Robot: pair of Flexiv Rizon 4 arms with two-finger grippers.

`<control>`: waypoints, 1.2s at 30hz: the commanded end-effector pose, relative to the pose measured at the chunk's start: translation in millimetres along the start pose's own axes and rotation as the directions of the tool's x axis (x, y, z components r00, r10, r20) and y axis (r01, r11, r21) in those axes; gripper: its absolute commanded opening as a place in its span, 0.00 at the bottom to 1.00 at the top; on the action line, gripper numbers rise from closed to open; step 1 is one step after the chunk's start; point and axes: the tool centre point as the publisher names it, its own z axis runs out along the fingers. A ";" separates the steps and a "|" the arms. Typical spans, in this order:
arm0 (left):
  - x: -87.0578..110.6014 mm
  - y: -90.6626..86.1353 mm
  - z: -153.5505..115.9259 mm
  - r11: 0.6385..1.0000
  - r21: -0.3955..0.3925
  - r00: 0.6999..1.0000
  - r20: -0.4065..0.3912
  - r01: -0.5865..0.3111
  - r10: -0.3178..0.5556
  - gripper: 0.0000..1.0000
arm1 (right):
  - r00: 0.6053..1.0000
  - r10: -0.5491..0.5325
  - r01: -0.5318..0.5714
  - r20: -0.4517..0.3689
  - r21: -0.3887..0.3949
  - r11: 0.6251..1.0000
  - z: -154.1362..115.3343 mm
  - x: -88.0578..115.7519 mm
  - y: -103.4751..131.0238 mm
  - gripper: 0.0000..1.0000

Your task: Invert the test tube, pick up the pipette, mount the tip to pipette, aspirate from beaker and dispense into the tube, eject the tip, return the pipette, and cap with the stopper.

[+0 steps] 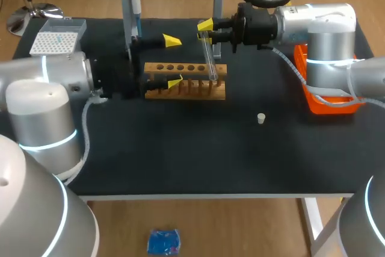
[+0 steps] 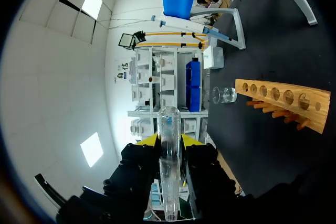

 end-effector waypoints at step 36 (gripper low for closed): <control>11.8 -15.4 88.5 0.979 0.147 0.990 0.032 -0.141 0.138 0.96 | 1.000 0.000 0.000 0.004 0.000 1.000 -0.5 1.2 -0.5 0.00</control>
